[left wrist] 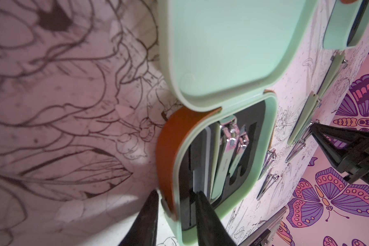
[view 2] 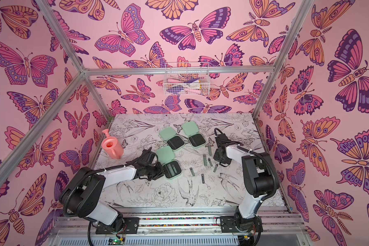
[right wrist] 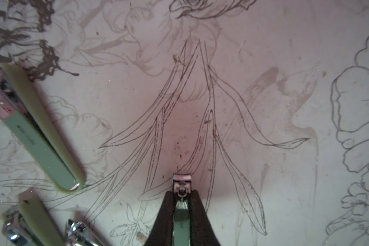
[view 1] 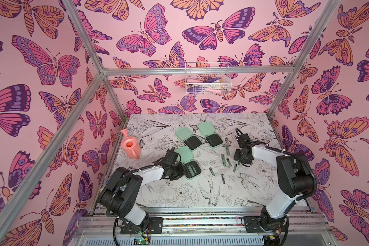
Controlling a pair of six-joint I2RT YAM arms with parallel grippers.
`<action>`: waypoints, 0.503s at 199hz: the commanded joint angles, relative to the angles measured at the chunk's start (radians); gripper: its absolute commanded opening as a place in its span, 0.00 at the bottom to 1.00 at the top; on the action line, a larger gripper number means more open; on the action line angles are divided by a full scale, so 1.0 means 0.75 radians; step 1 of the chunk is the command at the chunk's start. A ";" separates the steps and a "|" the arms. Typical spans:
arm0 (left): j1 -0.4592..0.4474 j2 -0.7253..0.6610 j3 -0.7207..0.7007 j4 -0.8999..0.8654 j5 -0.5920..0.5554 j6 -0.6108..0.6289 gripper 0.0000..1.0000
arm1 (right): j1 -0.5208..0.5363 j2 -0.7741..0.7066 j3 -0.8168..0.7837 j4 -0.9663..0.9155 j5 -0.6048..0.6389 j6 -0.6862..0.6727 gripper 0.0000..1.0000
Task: Organize nail clipper sets
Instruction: Pick up the nail clipper from the center of the board.
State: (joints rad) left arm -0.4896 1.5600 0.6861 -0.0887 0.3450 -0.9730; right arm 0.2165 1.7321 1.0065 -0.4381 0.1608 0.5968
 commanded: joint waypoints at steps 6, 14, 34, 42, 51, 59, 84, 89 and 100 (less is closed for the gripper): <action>-0.002 0.040 -0.038 -0.076 -0.031 0.012 0.33 | 0.058 -0.091 0.101 -0.075 -0.065 -0.179 0.10; -0.002 0.038 -0.040 -0.074 -0.032 0.011 0.33 | 0.088 -0.100 0.133 -0.094 -0.108 -0.240 0.11; -0.002 0.034 -0.045 -0.070 -0.033 0.009 0.33 | 0.192 -0.100 0.210 -0.126 -0.246 -0.414 0.10; -0.002 0.033 -0.044 -0.070 -0.033 0.009 0.33 | 0.241 -0.089 0.238 -0.134 -0.300 -0.487 0.10; -0.002 0.033 -0.042 -0.067 -0.033 0.009 0.33 | 0.298 -0.074 0.260 -0.128 -0.352 -0.560 0.10; -0.002 0.036 -0.042 -0.068 -0.033 0.009 0.33 | 0.343 -0.058 0.275 -0.117 -0.397 -0.608 0.11; -0.002 0.040 -0.042 -0.061 -0.026 0.006 0.33 | 0.446 0.000 0.278 -0.014 -0.540 -0.691 0.10; -0.002 0.039 -0.043 -0.060 -0.026 0.005 0.33 | 0.460 0.012 0.278 0.008 -0.577 -0.698 0.10; -0.002 0.036 -0.046 -0.059 -0.027 0.003 0.33 | 0.487 0.043 0.283 0.052 -0.636 -0.698 0.11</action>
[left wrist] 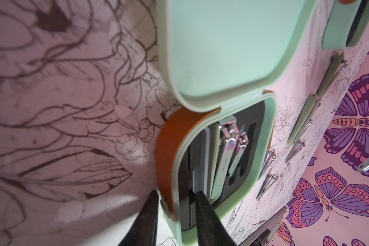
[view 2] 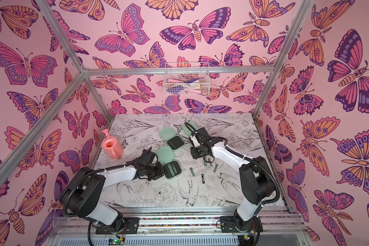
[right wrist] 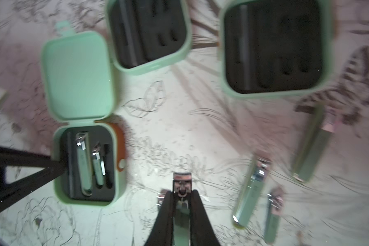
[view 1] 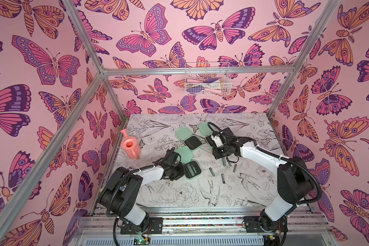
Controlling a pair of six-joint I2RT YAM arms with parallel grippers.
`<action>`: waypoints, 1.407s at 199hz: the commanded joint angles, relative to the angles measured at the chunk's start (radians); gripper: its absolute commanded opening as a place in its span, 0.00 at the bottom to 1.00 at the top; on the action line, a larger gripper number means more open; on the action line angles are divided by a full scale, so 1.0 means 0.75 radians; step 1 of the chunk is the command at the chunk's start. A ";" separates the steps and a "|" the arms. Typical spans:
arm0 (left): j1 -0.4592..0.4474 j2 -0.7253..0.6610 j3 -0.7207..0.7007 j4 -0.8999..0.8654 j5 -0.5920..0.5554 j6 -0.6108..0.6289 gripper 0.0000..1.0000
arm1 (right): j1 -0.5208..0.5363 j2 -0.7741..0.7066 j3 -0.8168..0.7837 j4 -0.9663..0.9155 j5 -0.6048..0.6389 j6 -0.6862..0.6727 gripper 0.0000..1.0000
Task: Organize nail clipper sets
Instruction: Pick up the nail clipper from the center of the board, then place the nail clipper in the storage box.
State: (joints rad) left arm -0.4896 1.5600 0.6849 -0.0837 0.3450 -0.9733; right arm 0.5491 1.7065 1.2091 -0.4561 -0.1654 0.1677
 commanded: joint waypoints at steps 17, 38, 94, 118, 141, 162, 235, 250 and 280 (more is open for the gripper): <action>-0.002 0.031 -0.044 -0.066 -0.027 0.003 0.33 | 0.096 0.128 0.033 0.119 -0.239 -0.128 0.10; -0.002 0.033 -0.043 -0.066 -0.028 0.003 0.33 | 0.172 0.199 0.093 0.108 -0.240 -0.140 0.11; -0.002 0.039 -0.042 -0.057 -0.019 0.003 0.33 | 0.261 0.309 0.151 0.105 -0.145 -0.054 0.10; -0.002 0.039 -0.041 -0.054 -0.017 0.003 0.33 | 0.280 0.309 0.141 0.105 -0.052 -0.006 0.10; -0.002 0.043 -0.042 -0.051 -0.014 0.003 0.33 | 0.289 0.311 0.137 0.117 0.016 0.046 0.10; -0.002 0.047 -0.042 -0.049 -0.014 0.001 0.33 | 0.297 0.308 0.139 0.123 0.065 0.097 0.09; -0.002 0.048 -0.042 -0.043 -0.010 0.001 0.33 | 0.334 0.324 0.137 0.128 0.133 0.198 0.09; -0.002 0.047 -0.042 -0.044 -0.009 0.001 0.33 | 0.337 0.328 0.134 0.123 0.150 0.202 0.09; -0.002 0.047 -0.044 -0.042 -0.008 0.002 0.33 | 0.342 0.332 0.124 0.127 0.171 0.214 0.08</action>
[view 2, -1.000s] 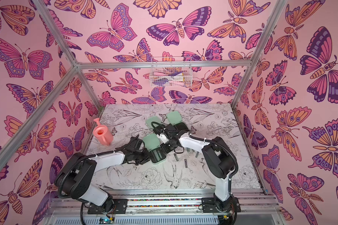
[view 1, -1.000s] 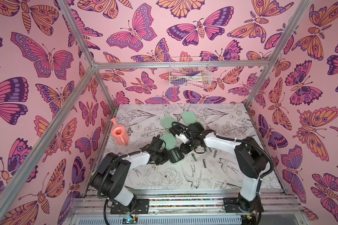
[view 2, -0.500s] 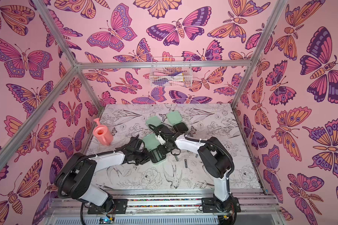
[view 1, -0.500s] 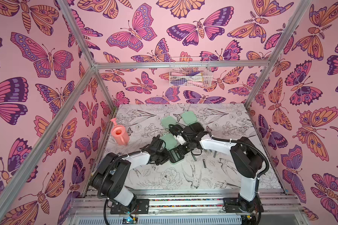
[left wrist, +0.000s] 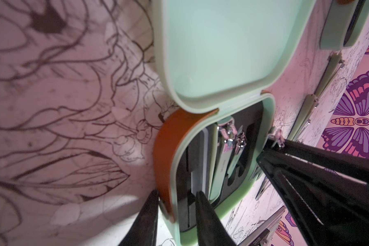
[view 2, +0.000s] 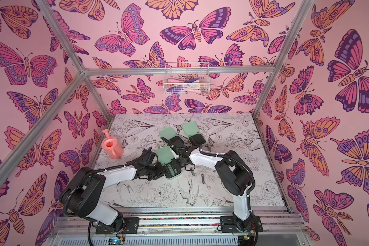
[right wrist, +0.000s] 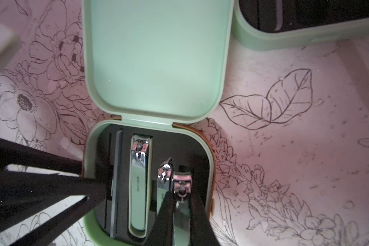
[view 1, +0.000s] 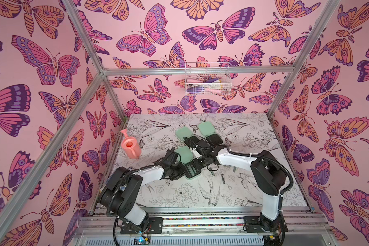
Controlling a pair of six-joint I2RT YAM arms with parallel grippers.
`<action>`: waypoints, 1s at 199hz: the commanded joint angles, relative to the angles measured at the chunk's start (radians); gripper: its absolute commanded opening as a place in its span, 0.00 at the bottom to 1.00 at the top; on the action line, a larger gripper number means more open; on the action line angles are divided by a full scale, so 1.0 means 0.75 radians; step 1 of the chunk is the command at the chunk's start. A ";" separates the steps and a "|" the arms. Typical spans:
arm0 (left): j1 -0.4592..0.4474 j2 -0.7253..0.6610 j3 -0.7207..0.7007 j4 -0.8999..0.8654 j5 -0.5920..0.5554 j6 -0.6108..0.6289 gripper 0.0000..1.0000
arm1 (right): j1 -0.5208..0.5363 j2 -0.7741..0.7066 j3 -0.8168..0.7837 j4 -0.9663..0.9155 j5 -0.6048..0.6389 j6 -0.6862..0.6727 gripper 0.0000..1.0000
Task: Organize nail clipper sets
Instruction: Place the nail clipper in the storage box.
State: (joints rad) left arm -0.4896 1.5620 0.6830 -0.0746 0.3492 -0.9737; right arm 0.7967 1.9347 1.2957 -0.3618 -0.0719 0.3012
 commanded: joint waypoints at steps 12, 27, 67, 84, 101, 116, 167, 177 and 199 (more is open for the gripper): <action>-0.002 0.045 -0.043 -0.055 -0.014 0.002 0.33 | 0.014 0.030 0.005 0.006 0.052 0.043 0.08; -0.002 0.043 -0.041 -0.054 -0.015 0.003 0.33 | 0.017 0.032 0.001 0.014 0.051 0.051 0.08; -0.002 0.038 -0.045 -0.056 -0.016 0.002 0.33 | 0.036 0.042 -0.001 0.018 0.057 0.059 0.08; -0.002 0.039 -0.044 -0.056 -0.015 0.001 0.33 | 0.041 0.050 -0.002 0.015 0.063 0.062 0.08; -0.002 0.036 -0.044 -0.054 -0.012 0.000 0.33 | 0.044 0.055 -0.001 0.012 0.072 0.063 0.08; -0.002 0.037 -0.046 -0.054 -0.012 0.000 0.33 | 0.044 0.056 -0.002 0.008 0.083 0.063 0.08; -0.002 0.037 -0.046 -0.054 -0.014 0.001 0.33 | 0.047 0.056 -0.007 -0.008 0.110 0.058 0.08; -0.002 0.036 -0.046 -0.055 -0.014 0.000 0.33 | 0.050 0.056 -0.009 -0.012 0.114 0.060 0.08; -0.002 0.035 -0.048 -0.056 -0.014 0.000 0.33 | 0.052 0.060 -0.012 -0.021 0.120 0.059 0.09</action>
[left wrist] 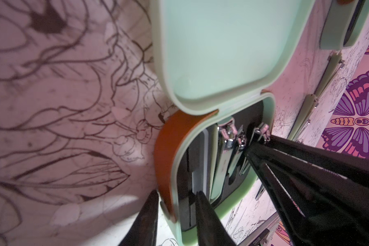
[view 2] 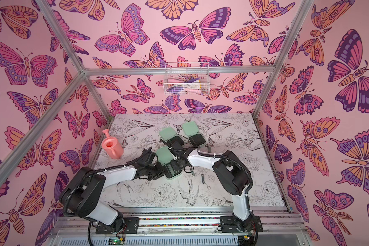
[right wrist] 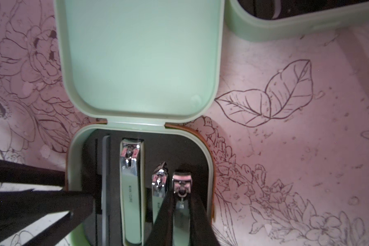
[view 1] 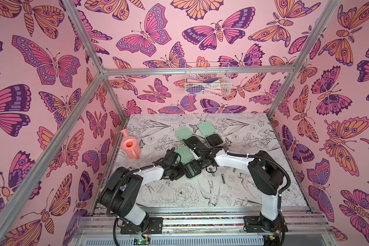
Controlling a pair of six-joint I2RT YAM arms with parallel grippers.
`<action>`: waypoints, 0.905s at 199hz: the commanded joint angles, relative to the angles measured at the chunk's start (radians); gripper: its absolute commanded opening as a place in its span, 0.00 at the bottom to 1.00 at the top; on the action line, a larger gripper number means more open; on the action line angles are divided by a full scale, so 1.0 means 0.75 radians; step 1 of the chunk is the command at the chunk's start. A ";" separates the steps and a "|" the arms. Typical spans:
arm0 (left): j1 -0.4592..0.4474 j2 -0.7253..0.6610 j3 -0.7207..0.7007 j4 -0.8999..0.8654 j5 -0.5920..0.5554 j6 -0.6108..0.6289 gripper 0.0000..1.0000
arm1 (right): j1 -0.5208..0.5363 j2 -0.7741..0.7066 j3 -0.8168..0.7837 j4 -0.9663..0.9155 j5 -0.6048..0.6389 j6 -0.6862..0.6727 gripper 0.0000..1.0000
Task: Organize nail clipper sets
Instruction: Place the nail clipper in the storage box.
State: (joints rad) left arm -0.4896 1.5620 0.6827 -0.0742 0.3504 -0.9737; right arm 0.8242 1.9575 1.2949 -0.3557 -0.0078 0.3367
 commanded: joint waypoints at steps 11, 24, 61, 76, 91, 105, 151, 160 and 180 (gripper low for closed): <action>-0.002 0.034 -0.048 -0.056 -0.016 0.000 0.33 | 0.018 0.032 -0.007 -0.036 0.039 0.010 0.09; -0.002 0.033 -0.047 -0.056 -0.016 0.000 0.33 | 0.019 0.035 -0.003 -0.045 0.045 0.011 0.09; -0.002 0.032 -0.047 -0.056 -0.017 0.000 0.33 | 0.028 0.045 0.016 -0.090 0.063 -0.002 0.11; -0.003 0.034 -0.048 -0.056 -0.015 0.000 0.33 | 0.034 0.051 0.016 -0.096 0.066 -0.003 0.12; -0.002 0.035 -0.047 -0.056 -0.016 0.000 0.33 | 0.036 0.053 0.018 -0.100 0.066 -0.003 0.13; -0.002 0.034 -0.047 -0.057 -0.016 0.001 0.33 | 0.036 0.053 0.022 -0.104 0.067 -0.001 0.14; -0.002 0.033 -0.045 -0.055 -0.015 0.000 0.33 | 0.037 0.051 0.041 -0.119 0.073 -0.008 0.18; -0.002 0.033 -0.046 -0.055 -0.017 0.000 0.33 | 0.037 0.050 0.046 -0.122 0.072 -0.010 0.19; -0.002 0.032 -0.045 -0.057 -0.015 0.000 0.33 | 0.037 0.047 0.053 -0.125 0.070 -0.013 0.21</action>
State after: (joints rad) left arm -0.4896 1.5620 0.6819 -0.0731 0.3508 -0.9737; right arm 0.8417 1.9675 1.3121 -0.3874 0.0330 0.3351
